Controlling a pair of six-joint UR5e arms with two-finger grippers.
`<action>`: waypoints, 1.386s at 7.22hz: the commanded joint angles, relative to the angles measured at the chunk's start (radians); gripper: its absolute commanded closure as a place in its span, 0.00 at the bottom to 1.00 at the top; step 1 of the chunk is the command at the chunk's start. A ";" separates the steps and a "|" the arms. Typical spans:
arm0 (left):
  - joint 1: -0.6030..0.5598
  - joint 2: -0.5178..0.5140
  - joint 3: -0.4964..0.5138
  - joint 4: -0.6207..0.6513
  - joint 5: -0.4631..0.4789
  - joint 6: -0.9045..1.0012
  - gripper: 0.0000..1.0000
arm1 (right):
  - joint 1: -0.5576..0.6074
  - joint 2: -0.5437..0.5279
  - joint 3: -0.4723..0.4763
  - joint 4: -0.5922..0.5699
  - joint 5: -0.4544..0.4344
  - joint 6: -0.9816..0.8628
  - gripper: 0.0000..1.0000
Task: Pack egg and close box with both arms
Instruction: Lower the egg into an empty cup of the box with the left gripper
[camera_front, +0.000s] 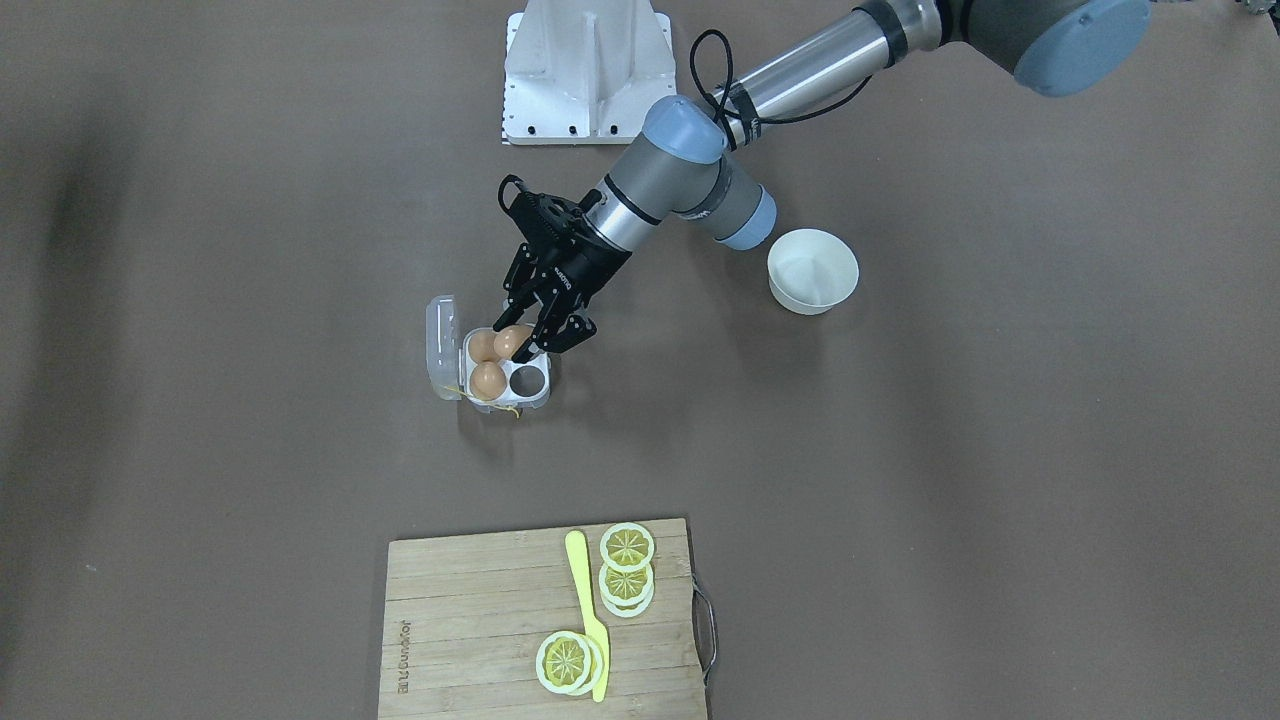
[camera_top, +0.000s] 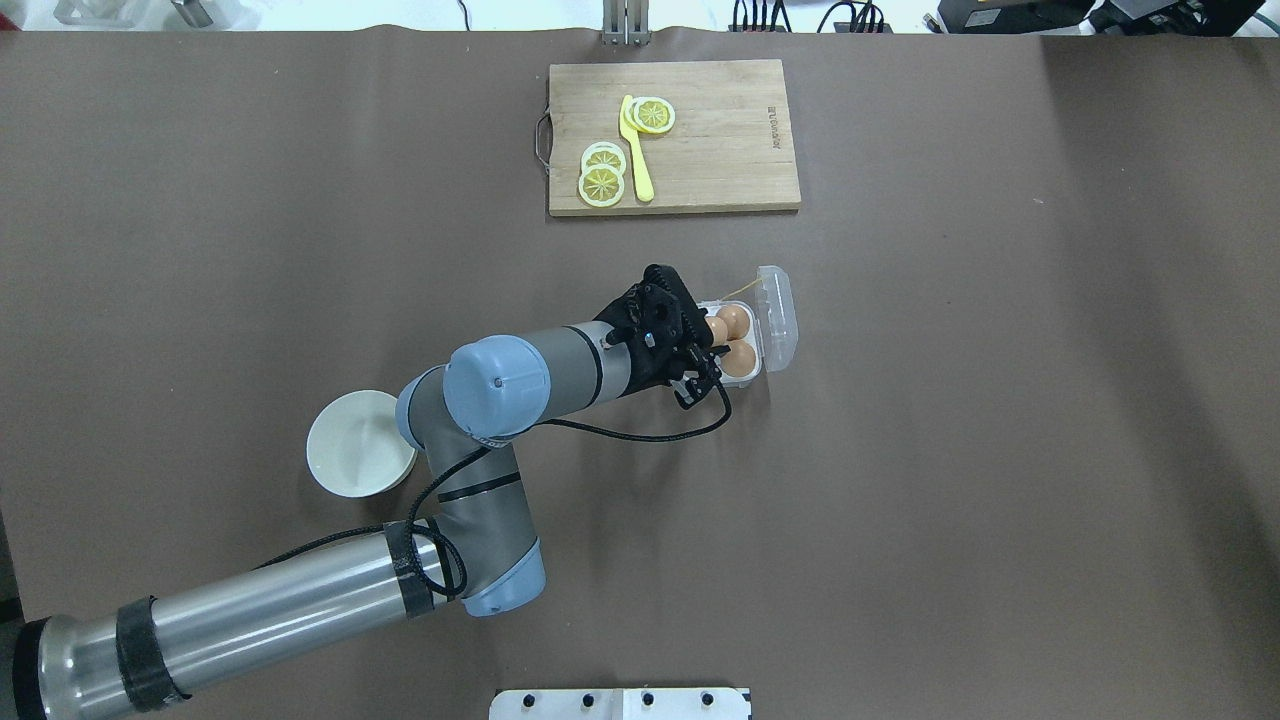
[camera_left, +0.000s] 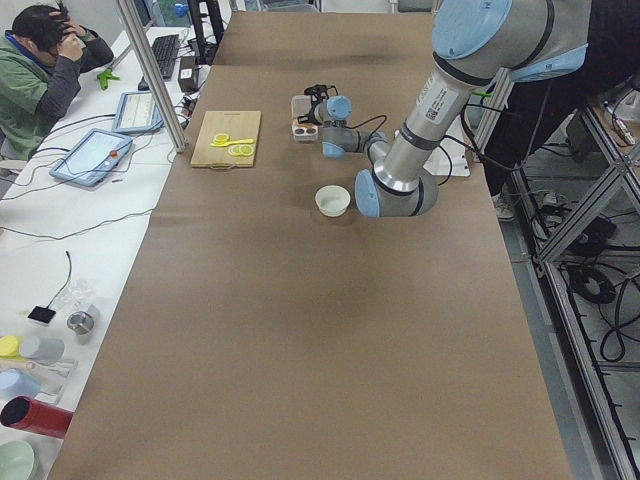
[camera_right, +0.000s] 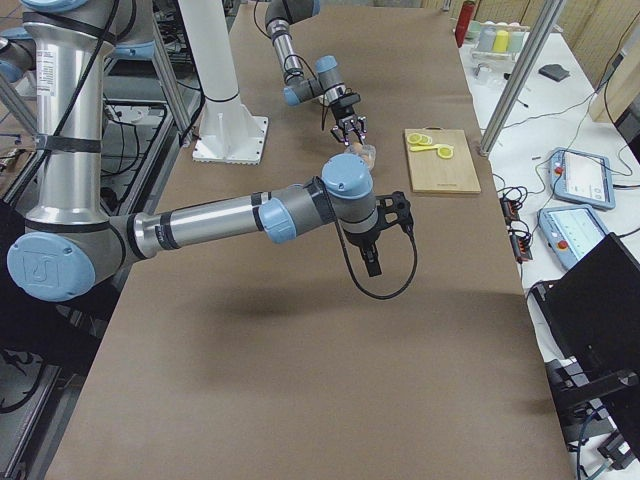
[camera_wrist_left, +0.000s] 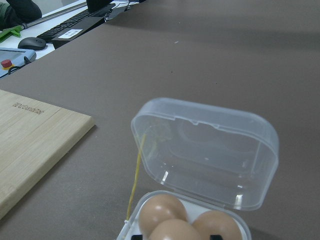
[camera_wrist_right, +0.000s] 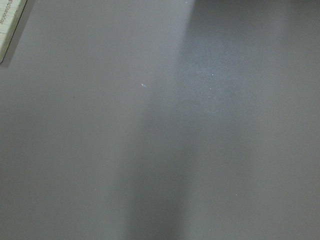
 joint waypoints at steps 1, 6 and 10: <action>0.004 -0.004 0.000 0.000 0.001 0.000 0.85 | -0.001 0.001 0.000 -0.001 0.000 0.000 0.00; 0.027 0.002 -0.003 -0.003 0.002 0.000 0.69 | 0.000 0.002 -0.001 -0.001 -0.006 -0.001 0.00; 0.030 0.001 -0.017 -0.003 0.002 -0.005 0.37 | 0.000 0.002 -0.001 -0.001 -0.005 0.000 0.00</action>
